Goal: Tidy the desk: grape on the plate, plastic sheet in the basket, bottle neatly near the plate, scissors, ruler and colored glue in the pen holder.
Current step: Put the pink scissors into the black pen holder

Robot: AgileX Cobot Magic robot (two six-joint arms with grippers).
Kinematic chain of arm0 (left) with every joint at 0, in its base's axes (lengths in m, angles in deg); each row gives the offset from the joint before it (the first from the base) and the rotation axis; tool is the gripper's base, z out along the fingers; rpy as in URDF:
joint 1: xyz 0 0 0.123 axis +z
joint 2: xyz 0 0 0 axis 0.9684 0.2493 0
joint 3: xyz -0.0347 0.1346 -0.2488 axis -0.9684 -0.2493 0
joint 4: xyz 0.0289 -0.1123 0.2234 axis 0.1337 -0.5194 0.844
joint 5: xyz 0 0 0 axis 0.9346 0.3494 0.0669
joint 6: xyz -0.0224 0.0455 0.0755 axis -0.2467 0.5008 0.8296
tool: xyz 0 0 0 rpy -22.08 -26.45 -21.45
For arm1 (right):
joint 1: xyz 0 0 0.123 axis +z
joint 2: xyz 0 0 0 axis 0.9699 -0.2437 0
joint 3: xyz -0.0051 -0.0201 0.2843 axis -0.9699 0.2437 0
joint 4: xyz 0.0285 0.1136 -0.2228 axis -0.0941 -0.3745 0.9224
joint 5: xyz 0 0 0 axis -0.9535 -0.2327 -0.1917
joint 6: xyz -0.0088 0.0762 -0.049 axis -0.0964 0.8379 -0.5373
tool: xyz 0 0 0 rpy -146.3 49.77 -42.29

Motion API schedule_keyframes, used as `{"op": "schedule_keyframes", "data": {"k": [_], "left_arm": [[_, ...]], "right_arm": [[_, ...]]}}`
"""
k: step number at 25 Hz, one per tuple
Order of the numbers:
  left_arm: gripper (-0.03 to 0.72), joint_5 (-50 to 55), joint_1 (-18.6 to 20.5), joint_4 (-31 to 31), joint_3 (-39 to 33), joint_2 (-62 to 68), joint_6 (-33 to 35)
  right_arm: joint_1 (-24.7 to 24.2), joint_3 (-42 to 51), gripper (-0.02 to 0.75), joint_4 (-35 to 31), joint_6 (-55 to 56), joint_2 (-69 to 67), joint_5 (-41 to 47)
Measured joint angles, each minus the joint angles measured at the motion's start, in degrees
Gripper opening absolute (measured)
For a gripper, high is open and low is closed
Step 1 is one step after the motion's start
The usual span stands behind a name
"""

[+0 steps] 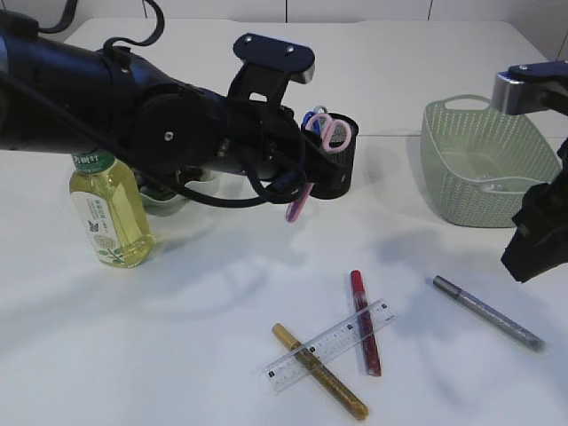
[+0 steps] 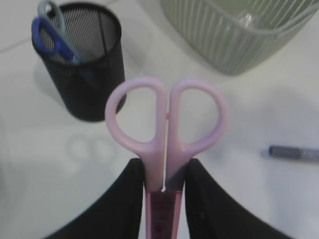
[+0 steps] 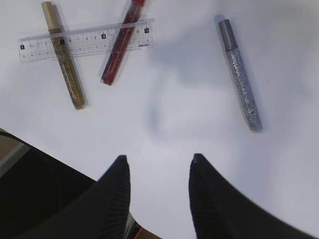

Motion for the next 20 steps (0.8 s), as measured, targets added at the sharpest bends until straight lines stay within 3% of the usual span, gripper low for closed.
{"op": "schedule_keyframes", "data": {"k": [10,20], "left_arm": [[0.195,-24.22,0.36,2.40,0.00,0.00,0.00],[0.197,-40.70,5.49,2.78,0.00,4.93,0.00]], "right_arm": [[0.00,0.00,0.323,-0.12,0.52,0.00,-4.02],[0.00,0.00,0.323,-0.12,0.64,0.00,-4.19]]}}
